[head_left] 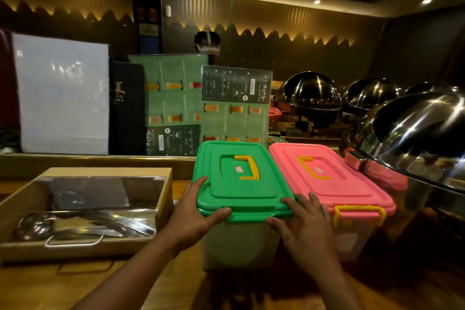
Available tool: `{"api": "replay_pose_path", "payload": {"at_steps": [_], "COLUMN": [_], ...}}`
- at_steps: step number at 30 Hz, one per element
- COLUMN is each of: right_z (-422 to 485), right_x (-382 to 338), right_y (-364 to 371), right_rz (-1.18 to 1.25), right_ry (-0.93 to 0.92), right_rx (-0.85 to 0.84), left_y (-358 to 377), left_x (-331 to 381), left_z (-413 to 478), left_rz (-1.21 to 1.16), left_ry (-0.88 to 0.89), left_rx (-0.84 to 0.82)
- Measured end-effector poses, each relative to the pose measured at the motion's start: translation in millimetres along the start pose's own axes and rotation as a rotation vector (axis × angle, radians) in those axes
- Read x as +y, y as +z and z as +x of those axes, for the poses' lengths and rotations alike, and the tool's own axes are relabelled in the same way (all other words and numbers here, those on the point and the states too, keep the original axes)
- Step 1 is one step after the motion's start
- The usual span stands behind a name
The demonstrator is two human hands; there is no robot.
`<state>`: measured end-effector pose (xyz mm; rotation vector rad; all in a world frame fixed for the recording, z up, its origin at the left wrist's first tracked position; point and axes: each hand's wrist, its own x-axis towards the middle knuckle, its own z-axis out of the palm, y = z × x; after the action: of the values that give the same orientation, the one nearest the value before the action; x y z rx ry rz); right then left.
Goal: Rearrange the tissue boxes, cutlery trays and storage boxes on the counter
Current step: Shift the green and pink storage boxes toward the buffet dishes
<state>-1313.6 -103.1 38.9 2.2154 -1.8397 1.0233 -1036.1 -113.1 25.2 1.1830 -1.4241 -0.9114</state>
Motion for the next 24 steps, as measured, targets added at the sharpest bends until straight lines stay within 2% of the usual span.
{"api": "replay_pose_path", "payload": {"at_steps": [7,11,13,15,20,22,24], "right_z": [0,-2,-9,-20,-36,-37,-35], "right_x": [3,-13,-40,-77,-173,-200,-221], "right_y": [3,-1,-3,0,53,88,120], "right_rz": [-0.027,0.112,0.233,0.336,0.442,0.447,0.432], "right_ry": [-0.014,0.012,-0.055,-0.156,-0.363,-0.322,-0.165], "right_rx": [0.002,0.092,0.197,0.244,0.082,-0.002,-0.088], "left_y": [-2,-12,-31,-62,-168,-211,-254], "left_x": [2,5,1,-3,-22,-33,-43], "left_z": [0,-13,-25,-37,-60,-67,-74], "left_rz": [-0.002,0.284,0.452,0.517,0.654,0.72,0.764], "left_ry": [-0.032,0.072,0.141,0.141,0.137,0.146,0.118], "left_rx": [-0.025,0.014,0.06,0.082,0.209,0.27,0.322]}}
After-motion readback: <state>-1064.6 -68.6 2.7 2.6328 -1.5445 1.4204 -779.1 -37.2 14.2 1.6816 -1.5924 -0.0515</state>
